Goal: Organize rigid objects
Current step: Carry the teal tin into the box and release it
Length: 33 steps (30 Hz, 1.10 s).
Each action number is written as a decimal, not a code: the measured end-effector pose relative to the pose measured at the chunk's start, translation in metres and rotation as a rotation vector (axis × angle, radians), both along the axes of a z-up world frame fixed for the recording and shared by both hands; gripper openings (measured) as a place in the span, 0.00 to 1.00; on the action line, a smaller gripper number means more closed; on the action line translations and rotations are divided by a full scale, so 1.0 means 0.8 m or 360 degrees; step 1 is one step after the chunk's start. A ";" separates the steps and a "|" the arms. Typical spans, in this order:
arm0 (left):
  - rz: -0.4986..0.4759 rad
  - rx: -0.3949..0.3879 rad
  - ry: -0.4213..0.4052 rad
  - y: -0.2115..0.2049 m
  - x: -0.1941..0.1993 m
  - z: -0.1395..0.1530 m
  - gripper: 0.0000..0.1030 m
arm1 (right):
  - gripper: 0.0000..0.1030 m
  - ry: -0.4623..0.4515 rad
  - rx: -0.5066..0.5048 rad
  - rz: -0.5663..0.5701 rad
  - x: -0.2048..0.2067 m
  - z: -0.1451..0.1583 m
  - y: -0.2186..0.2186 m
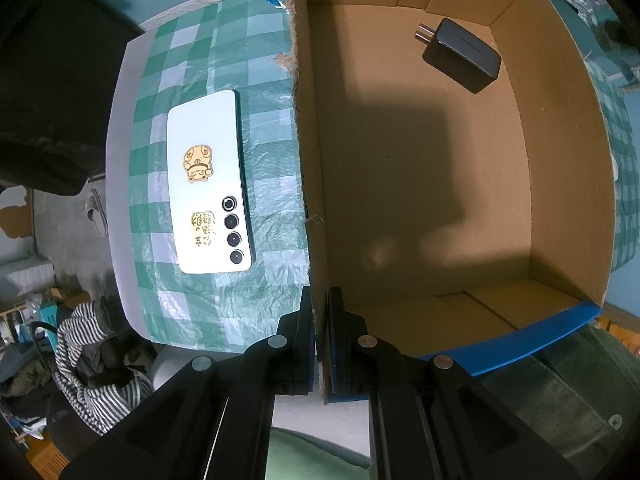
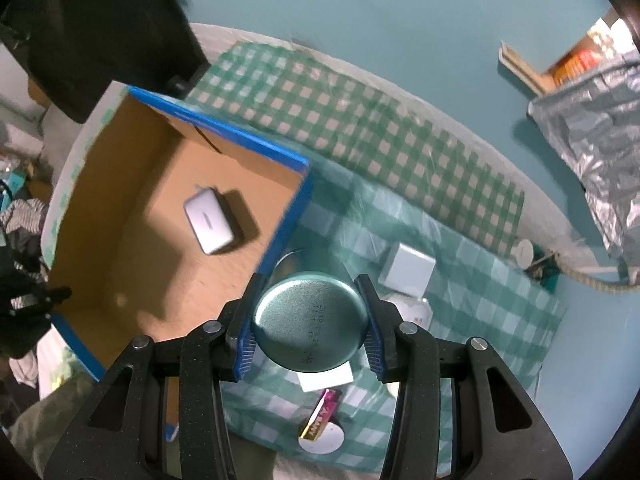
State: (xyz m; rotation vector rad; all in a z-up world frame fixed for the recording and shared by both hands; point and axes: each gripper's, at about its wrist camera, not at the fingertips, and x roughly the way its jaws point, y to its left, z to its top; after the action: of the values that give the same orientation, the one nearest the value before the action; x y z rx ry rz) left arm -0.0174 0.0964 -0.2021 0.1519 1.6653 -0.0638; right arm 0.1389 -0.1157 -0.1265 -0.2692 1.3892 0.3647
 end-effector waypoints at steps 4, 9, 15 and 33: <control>-0.0002 0.0000 0.0002 -0.001 -0.001 -0.001 0.06 | 0.43 -0.0019 0.0004 0.0047 0.009 0.007 0.020; 0.0006 -0.0004 -0.0001 -0.001 -0.003 -0.001 0.06 | 0.43 -0.0012 0.0029 0.0093 0.019 0.007 0.044; 0.0012 -0.0007 0.0004 0.002 -0.005 -0.002 0.06 | 0.43 0.0017 0.0023 0.0143 0.029 -0.012 0.071; 0.0012 -0.0019 0.0019 0.003 -0.003 -0.004 0.06 | 0.43 0.0131 -0.0045 0.0143 0.044 -0.093 0.094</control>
State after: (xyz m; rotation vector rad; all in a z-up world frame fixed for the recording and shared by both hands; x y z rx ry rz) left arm -0.0195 0.0990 -0.2054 0.1361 1.6771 -0.0690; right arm 0.1744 -0.0407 -0.2011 -0.3438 1.4670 0.4348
